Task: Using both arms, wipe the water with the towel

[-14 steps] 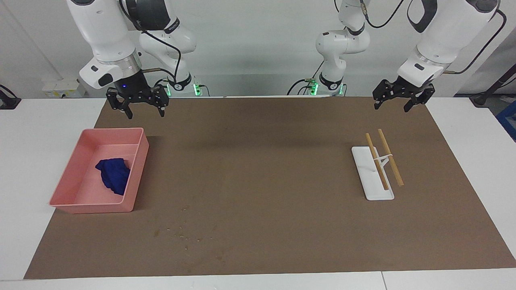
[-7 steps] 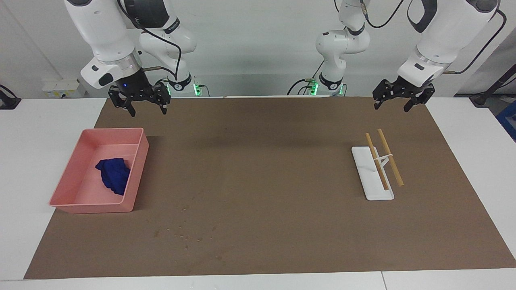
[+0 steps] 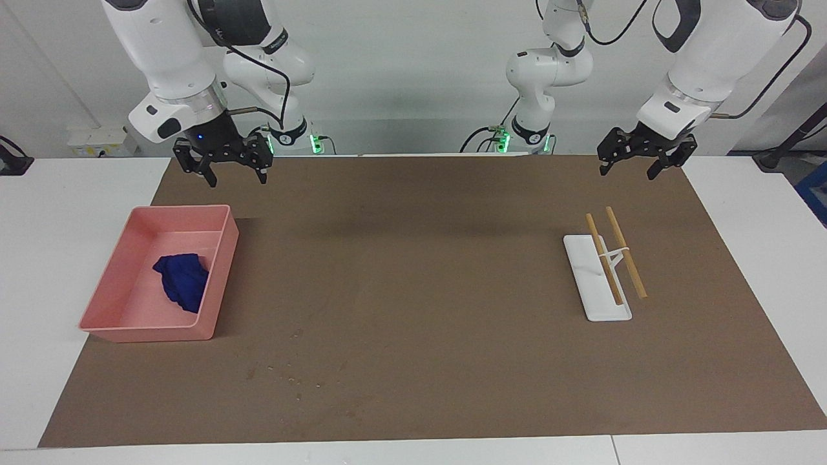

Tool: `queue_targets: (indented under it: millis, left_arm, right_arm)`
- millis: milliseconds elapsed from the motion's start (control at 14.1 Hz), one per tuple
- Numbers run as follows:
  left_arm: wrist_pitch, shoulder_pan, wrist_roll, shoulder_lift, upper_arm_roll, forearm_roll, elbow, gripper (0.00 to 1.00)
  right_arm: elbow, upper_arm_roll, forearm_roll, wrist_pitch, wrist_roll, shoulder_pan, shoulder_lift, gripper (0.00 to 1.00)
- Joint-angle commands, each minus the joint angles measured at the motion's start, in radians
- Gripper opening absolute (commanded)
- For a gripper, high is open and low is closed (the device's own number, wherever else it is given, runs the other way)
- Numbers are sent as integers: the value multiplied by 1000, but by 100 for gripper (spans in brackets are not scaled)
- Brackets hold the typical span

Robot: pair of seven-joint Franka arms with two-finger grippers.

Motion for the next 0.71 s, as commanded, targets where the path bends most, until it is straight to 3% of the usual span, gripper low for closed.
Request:
queue_targets:
  millis: [0, 640]
  left_arm:
    - [-7, 8, 8, -22, -6, 14, -18, 100]
    - [-7, 8, 8, -22, -6, 14, -18, 100]
  right_arm:
    - [16, -19, 17, -10, -36, 10, 8, 100]
    - [23, -52, 2, 5, -37, 19, 10, 100]
